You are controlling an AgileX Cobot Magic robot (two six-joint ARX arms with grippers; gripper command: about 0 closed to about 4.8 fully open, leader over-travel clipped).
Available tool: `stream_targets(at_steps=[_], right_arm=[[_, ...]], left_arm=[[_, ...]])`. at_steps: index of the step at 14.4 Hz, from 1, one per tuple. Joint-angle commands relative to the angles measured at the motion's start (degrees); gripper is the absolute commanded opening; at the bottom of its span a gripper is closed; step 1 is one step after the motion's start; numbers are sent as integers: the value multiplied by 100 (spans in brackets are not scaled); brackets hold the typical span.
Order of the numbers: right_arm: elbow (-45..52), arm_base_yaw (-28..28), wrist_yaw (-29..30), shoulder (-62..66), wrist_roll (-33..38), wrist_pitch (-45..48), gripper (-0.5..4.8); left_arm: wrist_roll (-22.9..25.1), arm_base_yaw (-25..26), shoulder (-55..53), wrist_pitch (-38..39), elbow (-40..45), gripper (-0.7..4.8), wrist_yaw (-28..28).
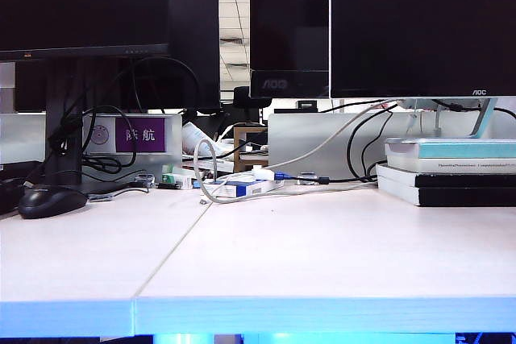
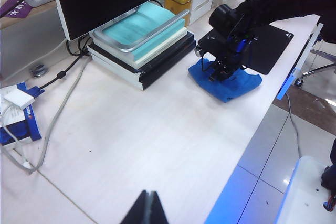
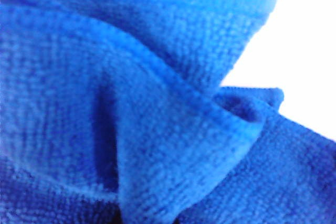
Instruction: Wipe the table from right to left using the rag.
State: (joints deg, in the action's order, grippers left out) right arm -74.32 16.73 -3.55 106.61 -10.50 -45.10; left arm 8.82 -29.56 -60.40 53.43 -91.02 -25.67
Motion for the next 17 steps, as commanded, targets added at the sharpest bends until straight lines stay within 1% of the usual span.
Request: stream_targets(at_steps=[1, 3, 6, 7, 8, 10, 12, 13, 14, 15, 17], right_arm=[[76, -527, 236, 96, 157, -221, -1], [76, -905, 245, 98, 245, -221, -1], [76, -1303, 269, 96, 612, -186, -1], [76, -1408, 323, 96, 625, -184, -1], [76, -1567, 540, 96, 647, -203, -1], [76, -1672, 798, 96, 645, -170, -1], [76, -1722, 885, 96, 678, -164, -1], [76, -1725, 1145, 96, 1259, -306, -1], [76, -1725, 1456, 96, 1488, -404, -1], [76, -1735, 1670, 96, 1495, -411, -1], [76, -1840, 1703, 96, 1657, -363, -1]], left_arm=[[20, -9, 13, -79, -31, -5, -7], [22, -7, 13, -76, -31, -5, -4], [22, -7, 13, -76, -31, -5, -4], [20, -9, 13, -76, -31, -5, -4], [20, -7, 13, -76, -31, -5, -4], [20, -9, 13, -76, -31, -5, -4], [20, -7, 13, -74, -31, -5, -4], [20, -7, 13, -74, -31, -5, -4], [22, -7, 13, -76, -31, -5, -4], [20, -7, 13, -76, -31, -5, -4], [20, -7, 13, -76, -31, -5, -4]])
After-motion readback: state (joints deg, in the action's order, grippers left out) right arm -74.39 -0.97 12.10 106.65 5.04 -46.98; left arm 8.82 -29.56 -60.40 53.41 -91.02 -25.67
